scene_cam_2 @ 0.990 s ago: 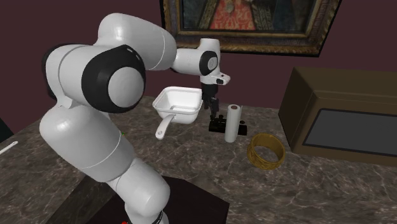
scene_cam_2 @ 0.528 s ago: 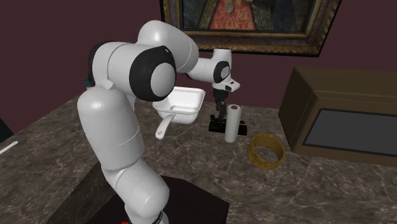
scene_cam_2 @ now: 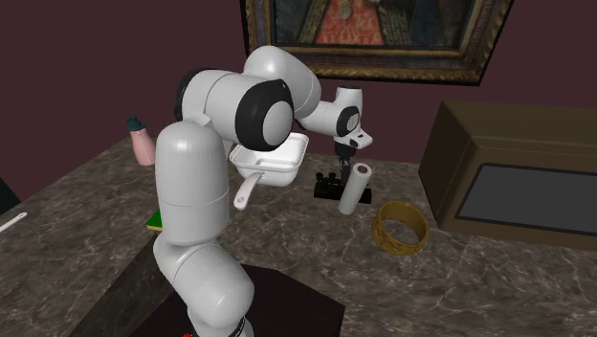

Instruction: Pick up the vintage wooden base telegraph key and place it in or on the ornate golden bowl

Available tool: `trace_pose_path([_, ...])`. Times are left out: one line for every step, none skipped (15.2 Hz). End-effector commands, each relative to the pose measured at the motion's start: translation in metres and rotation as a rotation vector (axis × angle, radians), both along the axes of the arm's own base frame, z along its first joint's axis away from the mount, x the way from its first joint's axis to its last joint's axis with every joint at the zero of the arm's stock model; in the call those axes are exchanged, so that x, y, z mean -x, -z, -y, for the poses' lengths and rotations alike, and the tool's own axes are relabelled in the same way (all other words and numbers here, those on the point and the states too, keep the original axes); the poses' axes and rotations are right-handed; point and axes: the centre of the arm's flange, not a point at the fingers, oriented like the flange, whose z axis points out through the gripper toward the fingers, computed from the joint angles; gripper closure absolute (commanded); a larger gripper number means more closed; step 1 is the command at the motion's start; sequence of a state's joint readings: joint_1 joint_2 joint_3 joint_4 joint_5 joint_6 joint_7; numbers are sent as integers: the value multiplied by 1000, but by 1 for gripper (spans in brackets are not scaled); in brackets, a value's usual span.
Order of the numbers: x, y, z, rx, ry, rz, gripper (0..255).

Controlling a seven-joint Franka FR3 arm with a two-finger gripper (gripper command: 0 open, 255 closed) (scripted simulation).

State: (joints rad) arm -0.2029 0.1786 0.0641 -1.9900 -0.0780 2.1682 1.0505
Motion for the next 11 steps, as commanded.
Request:
trace_pose_path([-1, 10, 0, 0, 3, 1, 0])
trace_pose_path([-1, 15, 0, 0, 3, 1, 0])
trace_pose_path([-1, 21, 1, 0, 3, 1, 0])
trace_pose_path([-1, 29, 1, 0, 3, 1, 0])
trace_pose_path([-1, 29, 1, 0, 3, 1, 0])
trace_pose_path([-1, 29, 1, 0, 3, 1, 0])
trace_pose_path([-1, 29, 1, 0, 3, 1, 0])
trace_pose_path([-1, 29, 1, 0, 3, 1, 0])
trace_pose_path([-1, 29, 1, 0, 3, 1, 0])
trace_pose_path([-1, 29, 1, 0, 3, 1, 0])
trace_pose_path([-1, 29, 1, 0, 3, 1, 0])
